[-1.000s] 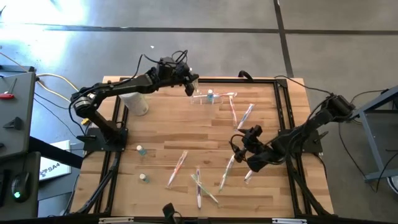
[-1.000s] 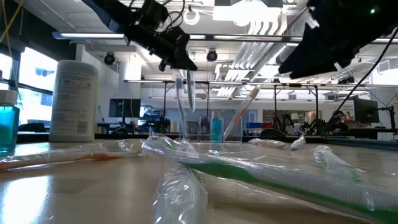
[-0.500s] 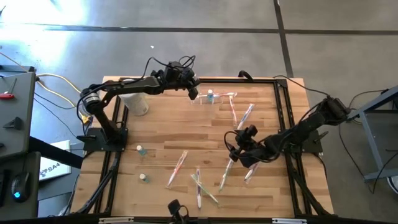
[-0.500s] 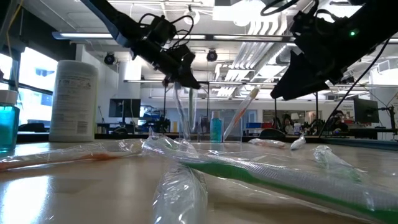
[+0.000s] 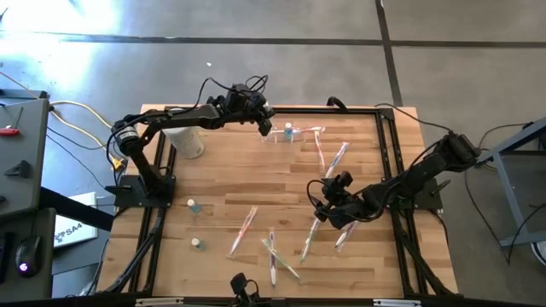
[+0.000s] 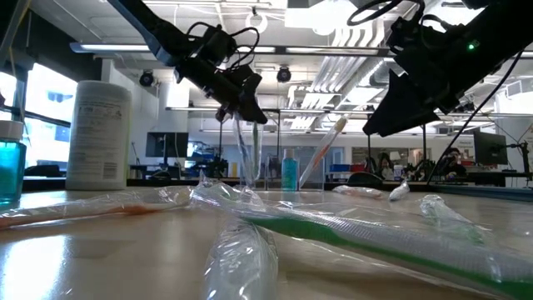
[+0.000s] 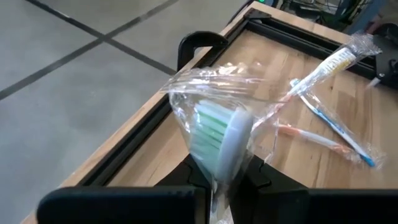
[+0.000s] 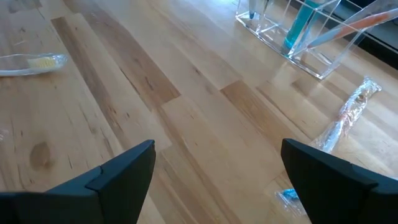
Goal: Pick & Place toothbrushing station
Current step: Put the top right green toothbrush into the transparent organizer, then put the right purple toothbrush into the transparent organizer
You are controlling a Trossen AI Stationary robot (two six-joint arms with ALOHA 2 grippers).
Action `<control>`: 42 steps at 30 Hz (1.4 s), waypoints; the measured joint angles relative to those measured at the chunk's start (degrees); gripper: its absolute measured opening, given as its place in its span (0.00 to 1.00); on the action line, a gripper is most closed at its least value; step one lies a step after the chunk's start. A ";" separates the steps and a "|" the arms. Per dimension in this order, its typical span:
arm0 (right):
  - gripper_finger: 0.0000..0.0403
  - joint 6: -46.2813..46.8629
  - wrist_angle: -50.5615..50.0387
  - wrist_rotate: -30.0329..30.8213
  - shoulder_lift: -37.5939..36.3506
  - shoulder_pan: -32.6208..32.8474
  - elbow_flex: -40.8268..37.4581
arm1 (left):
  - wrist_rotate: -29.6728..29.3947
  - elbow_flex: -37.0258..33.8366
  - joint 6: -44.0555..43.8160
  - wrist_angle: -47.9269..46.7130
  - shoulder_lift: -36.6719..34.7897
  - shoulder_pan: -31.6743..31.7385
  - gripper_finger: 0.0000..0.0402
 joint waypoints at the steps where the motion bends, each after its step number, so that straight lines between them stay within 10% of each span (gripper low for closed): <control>1: 0.84 -0.10 -0.02 0.02 0.00 0.00 0.00 | 0.02 0.00 -0.02 0.00 0.00 0.00 0.07; 42: 0.84 -1.13 -0.13 -0.15 0.02 0.00 0.00 | -0.07 -0.09 1.61 5.53 -0.97 -0.02 0.29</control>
